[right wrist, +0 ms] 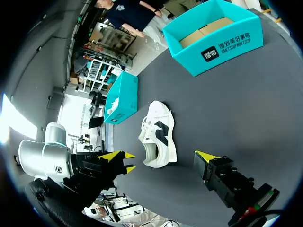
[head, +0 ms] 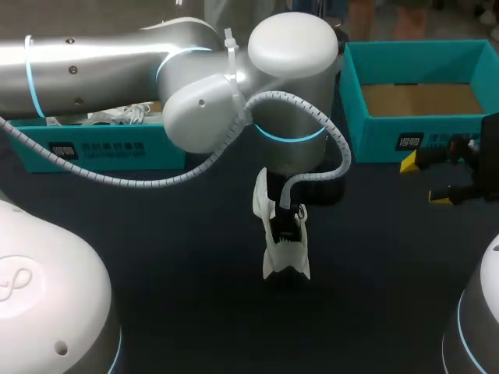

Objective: Take the shoe out of the shoebox, open the shoe tongue, remove and reinsert the insole, then place the shoe into the shoebox

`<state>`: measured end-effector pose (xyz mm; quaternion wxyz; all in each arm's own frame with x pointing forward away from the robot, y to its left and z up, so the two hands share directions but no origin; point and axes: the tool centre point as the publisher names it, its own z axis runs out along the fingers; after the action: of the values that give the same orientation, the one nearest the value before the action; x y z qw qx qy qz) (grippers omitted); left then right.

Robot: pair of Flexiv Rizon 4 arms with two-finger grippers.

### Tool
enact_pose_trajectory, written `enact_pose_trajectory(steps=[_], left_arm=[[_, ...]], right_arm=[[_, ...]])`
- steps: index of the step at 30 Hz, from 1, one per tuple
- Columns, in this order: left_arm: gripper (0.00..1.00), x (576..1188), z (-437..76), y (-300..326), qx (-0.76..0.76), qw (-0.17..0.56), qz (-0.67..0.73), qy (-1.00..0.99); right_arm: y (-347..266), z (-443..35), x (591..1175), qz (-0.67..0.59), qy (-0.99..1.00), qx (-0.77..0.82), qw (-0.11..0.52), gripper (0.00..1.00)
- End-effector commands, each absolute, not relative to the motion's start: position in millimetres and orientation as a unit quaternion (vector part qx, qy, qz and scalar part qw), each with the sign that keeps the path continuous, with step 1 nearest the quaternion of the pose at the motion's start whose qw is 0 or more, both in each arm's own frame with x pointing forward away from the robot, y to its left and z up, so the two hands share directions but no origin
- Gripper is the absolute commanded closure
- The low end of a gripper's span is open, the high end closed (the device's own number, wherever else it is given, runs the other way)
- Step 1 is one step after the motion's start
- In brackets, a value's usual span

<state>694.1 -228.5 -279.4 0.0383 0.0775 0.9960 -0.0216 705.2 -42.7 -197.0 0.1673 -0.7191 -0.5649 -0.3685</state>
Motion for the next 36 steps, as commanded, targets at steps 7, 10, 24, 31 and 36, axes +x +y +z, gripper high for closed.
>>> enact_pose_trajectory(steps=[7, 10, 24, 31, 36], left_arm=[[0.00, 680.7, -314.4, -231.5, 0.071, 0.053, -0.043, 0.995], [0.00, 675.7, -321.4, -233.4, 0.073, 0.052, -0.041, 0.995], [0.00, 664.0, -357.1, -232.8, 0.060, 0.058, -0.041, 0.996], [0.00, 662.4, -374.0, -232.4, 0.049, 0.067, -0.032, 0.996], [0.09, 668.2, -381.5, -234.8, 0.039, 0.068, -0.028, 0.996]], right_arm=[[-42.5, -197.1, 704.4, -0.368, -0.565, -0.720, 0.166, 0.00], [-42.5, -197.1, 704.4, -0.368, -0.565, -0.720, 0.166, 0.00], [-42.5, -197.1, 704.4, -0.368, -0.565, -0.720, 0.166, 0.00], [-42.5, -197.1, 704.4, -0.368, -0.565, -0.720, 0.166, 0.00], [-42.5, -197.1, 704.4, -0.368, -0.565, -0.720, 0.166, 0.00]])
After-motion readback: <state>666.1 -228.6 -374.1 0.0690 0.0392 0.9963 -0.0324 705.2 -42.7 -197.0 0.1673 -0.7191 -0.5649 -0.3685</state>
